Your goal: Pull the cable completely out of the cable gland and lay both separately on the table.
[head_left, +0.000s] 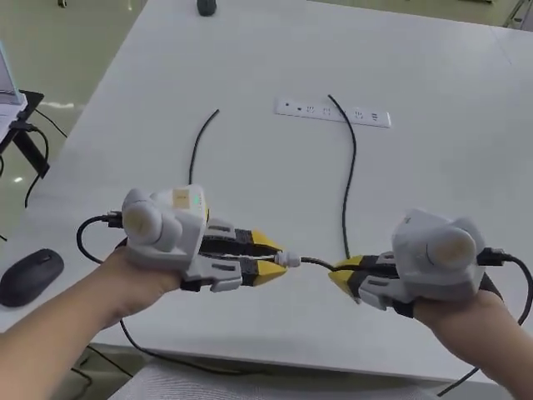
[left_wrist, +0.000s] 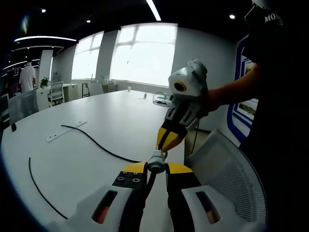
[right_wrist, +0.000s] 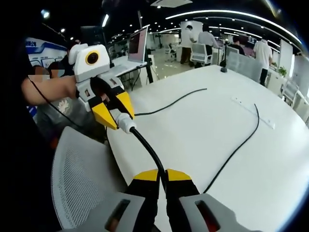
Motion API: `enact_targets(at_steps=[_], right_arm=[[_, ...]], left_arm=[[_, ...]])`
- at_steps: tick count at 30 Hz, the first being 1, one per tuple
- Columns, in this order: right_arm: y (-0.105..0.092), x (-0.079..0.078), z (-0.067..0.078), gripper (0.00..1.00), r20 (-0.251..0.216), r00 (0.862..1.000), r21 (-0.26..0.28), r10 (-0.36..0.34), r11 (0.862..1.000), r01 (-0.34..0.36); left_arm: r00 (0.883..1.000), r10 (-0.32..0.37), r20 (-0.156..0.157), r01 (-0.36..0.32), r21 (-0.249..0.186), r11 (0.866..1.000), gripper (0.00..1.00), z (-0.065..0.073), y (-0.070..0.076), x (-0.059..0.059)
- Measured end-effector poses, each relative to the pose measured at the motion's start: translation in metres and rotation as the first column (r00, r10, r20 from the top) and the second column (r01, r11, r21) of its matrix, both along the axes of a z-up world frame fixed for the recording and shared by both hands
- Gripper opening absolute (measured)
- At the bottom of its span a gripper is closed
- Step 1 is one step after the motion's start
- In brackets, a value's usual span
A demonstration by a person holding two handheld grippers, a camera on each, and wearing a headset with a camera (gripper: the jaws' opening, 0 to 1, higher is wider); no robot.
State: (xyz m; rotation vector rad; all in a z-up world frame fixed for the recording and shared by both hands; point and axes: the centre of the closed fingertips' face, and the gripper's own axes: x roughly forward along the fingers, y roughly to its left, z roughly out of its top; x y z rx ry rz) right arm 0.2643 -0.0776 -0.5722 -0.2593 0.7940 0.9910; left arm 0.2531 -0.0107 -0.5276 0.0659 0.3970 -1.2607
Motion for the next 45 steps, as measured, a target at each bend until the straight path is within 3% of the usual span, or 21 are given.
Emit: enact_targets(at_steps=[8,11,14,17,20,27,29,31,34,36,39,45], right_arm=[[-0.008,-0.002,-0.009,0.00,-0.040,0.998,0.008,-0.056,0.998,0.056],[-0.015,-0.001,-0.020,0.00,-0.081,0.991,-0.006,-0.107,0.994,0.107],[-0.019,0.003,-0.023,0.00,-0.124,0.977,0.030,-0.176,0.983,0.181],[-0.019,0.001,-0.022,0.00,-0.131,0.977,0.046,-0.165,0.984,0.173],[-0.015,-0.005,-0.022,0.00,-0.093,0.991,0.033,-0.098,0.994,0.102],[-0.011,-0.009,-0.010,0.02,-0.030,0.999,0.034,-0.031,0.999,0.032],[-0.010,-0.011,-0.003,0.07,-0.014,1.000,0.013,-0.014,1.000,0.014],[-0.003,-0.010,0.013,0.16,0.025,1.000,0.020,0.007,1.000,-0.008],[0.012,-0.007,0.034,0.16,0.085,0.994,-0.001,0.062,0.998,-0.062],[0.029,-0.008,0.041,0.16,0.088,0.992,0.004,0.096,0.995,-0.097],[0.044,-0.004,0.042,0.14,0.109,0.984,-0.021,0.139,0.990,-0.137],[0.050,0.000,0.030,0.13,0.120,0.971,-0.090,0.206,0.976,-0.196]], left_arm=[[1.000,0.002,-0.002,-0.002,0.005,1.000,0.15,0.000,0.000,0.000],[1.000,0.003,-0.005,-0.003,0.013,1.000,0.15,-0.002,0.000,0.000],[1.000,0.007,-0.007,-0.007,0.012,1.000,0.15,-0.001,0.000,0.002],[1.000,0.008,-0.005,-0.007,0.015,1.000,0.15,0.000,0.001,0.003],[1.000,0.012,-0.009,-0.012,0.016,1.000,0.16,0.001,0.001,0.005],[1.000,0.016,-0.020,-0.016,0.023,1.000,0.15,-0.002,0.005,0.007],[1.000,0.018,-0.021,-0.018,0.019,1.000,0.15,-0.001,0.006,0.008],[1.000,0.017,-0.021,-0.017,0.022,1.000,0.15,0.000,0.007,0.008],[1.000,0.012,-0.020,-0.011,0.028,1.000,0.16,0.000,0.008,0.008],[1.000,0.010,-0.022,-0.010,0.027,1.000,0.16,0.000,0.007,0.008],[1.000,0.007,-0.025,-0.006,0.027,1.000,0.16,-0.001,0.006,0.009],[1.000,-0.005,-0.023,0.006,0.032,0.999,0.16,-0.003,0.004,0.008]])
